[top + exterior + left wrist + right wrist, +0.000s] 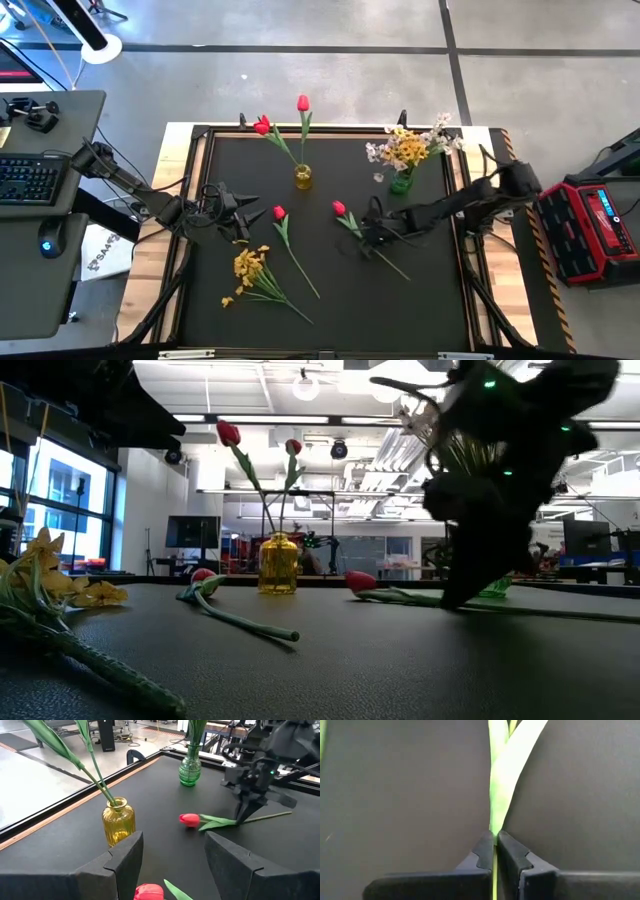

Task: Sort flowers into vase by color
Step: Put the red tulip into the yellow vase

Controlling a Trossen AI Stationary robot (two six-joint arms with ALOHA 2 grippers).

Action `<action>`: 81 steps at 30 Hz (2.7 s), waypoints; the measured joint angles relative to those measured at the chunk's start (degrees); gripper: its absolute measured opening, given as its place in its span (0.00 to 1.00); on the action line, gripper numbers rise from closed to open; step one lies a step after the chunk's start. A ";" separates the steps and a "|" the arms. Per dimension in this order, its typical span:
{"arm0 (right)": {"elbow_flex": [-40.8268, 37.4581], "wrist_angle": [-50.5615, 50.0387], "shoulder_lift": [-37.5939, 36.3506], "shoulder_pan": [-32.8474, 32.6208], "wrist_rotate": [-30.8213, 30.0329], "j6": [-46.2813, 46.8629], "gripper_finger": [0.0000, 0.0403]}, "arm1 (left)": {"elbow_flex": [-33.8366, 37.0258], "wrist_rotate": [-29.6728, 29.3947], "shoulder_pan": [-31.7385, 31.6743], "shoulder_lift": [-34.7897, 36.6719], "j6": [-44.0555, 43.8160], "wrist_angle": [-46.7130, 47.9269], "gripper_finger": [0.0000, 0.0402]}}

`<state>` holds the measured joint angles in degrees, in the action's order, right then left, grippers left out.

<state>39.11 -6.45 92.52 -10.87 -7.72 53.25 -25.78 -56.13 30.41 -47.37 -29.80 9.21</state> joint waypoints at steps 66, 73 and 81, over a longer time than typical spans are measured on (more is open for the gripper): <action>18.80 93.66 20.28 23.85 4.92 -52.14 0.00 | 0.02 0.31 0.00 -4.37 0.44 0.37 0.50; 24.25 96.28 26.40 26.34 4.89 -49.80 0.00 | 0.02 0.25 0.02 -4.37 0.44 0.39 0.50; 23.33 96.39 24.26 26.65 4.82 -51.20 0.00 | 0.02 0.19 0.02 -4.37 0.44 0.04 0.50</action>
<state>62.44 89.94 116.78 15.78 -2.90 2.04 -25.76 -55.93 30.44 -51.75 -29.36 9.25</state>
